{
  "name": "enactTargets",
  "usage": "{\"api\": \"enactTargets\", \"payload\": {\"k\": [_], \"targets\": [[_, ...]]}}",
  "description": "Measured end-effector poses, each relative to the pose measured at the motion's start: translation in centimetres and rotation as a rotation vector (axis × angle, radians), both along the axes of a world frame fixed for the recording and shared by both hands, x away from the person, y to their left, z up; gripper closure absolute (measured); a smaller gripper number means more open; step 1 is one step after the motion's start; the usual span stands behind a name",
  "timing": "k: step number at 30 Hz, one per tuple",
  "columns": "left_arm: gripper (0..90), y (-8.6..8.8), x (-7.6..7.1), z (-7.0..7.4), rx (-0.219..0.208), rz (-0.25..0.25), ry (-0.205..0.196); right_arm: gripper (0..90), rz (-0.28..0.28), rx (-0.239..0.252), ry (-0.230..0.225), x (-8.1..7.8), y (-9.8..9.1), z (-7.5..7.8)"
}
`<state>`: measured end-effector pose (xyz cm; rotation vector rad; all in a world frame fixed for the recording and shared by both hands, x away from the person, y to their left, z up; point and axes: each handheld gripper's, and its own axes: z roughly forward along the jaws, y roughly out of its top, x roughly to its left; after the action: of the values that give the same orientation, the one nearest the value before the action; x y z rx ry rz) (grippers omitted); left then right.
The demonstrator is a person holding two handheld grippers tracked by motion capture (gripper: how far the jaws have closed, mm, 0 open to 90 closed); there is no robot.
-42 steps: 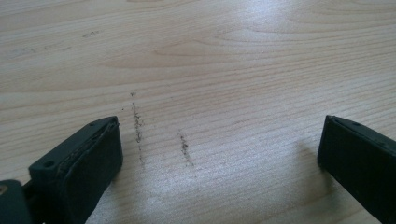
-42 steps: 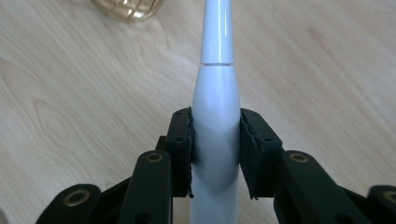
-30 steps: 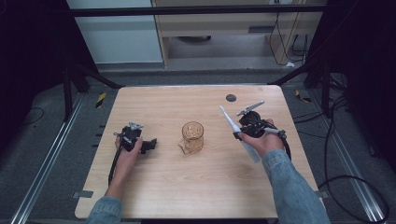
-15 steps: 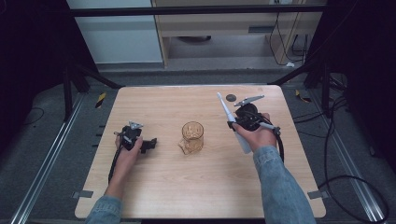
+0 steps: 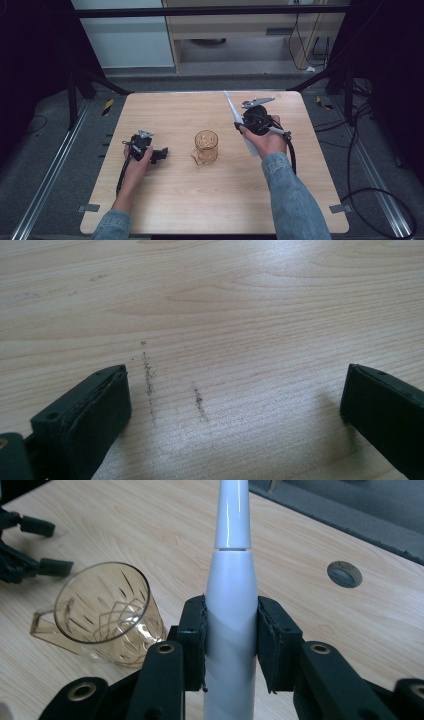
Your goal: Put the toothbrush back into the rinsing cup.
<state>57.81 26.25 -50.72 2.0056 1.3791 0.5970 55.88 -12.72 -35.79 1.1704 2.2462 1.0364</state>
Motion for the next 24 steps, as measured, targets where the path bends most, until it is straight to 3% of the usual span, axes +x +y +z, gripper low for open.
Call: {"api": "enactTargets", "payload": {"k": [13,24], "targets": [[0.0,0.0,0.0,0.0,0.0,0.0,0.0,66.8,-0.032,0.025,-0.048,-0.4,-0.4,1.2],[0.0,0.0,0.0,0.0,-0.001,0.001,-0.001,66.8,-0.028,0.028,-0.076,0.1,0.9,2.2]]}}
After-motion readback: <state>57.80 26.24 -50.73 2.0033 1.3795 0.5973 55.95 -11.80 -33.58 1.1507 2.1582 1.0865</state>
